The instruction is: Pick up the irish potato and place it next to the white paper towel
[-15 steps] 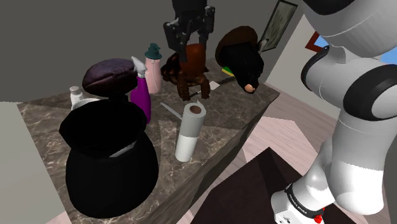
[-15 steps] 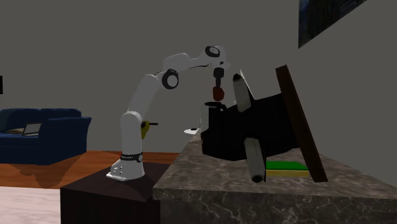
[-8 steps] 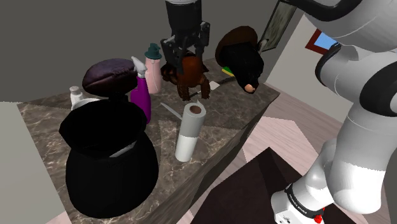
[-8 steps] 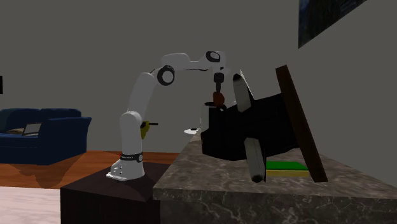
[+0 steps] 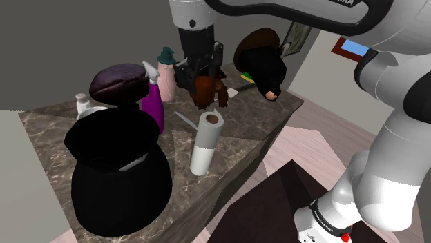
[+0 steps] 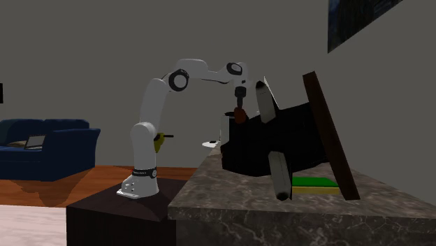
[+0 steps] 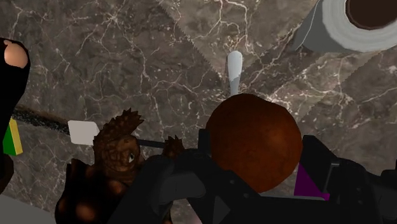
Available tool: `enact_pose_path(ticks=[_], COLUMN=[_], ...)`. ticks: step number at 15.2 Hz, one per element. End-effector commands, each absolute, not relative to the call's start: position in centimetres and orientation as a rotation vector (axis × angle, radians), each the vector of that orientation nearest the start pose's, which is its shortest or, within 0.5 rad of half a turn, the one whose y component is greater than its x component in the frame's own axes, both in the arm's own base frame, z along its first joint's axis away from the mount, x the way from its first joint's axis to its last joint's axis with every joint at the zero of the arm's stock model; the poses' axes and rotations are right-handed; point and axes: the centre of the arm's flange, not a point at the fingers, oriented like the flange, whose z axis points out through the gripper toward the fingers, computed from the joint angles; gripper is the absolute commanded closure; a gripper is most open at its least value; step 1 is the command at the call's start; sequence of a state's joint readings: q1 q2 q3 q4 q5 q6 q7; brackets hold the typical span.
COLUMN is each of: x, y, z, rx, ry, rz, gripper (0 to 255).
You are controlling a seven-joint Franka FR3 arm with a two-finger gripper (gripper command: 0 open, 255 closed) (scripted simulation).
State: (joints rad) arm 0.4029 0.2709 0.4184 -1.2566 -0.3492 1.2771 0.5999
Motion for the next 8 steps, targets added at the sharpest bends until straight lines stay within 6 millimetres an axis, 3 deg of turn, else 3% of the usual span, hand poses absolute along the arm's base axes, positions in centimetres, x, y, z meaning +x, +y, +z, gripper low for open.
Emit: enact_pose_path(ticks=[1, 8], x=[46.4, 46.4], y=[37.9, 37.9], z=[59.3, 55.6], rx=[-3.458, -3.458], ry=[-0.272, -0.272], rz=[0.037, 0.037], gripper=[255, 255])
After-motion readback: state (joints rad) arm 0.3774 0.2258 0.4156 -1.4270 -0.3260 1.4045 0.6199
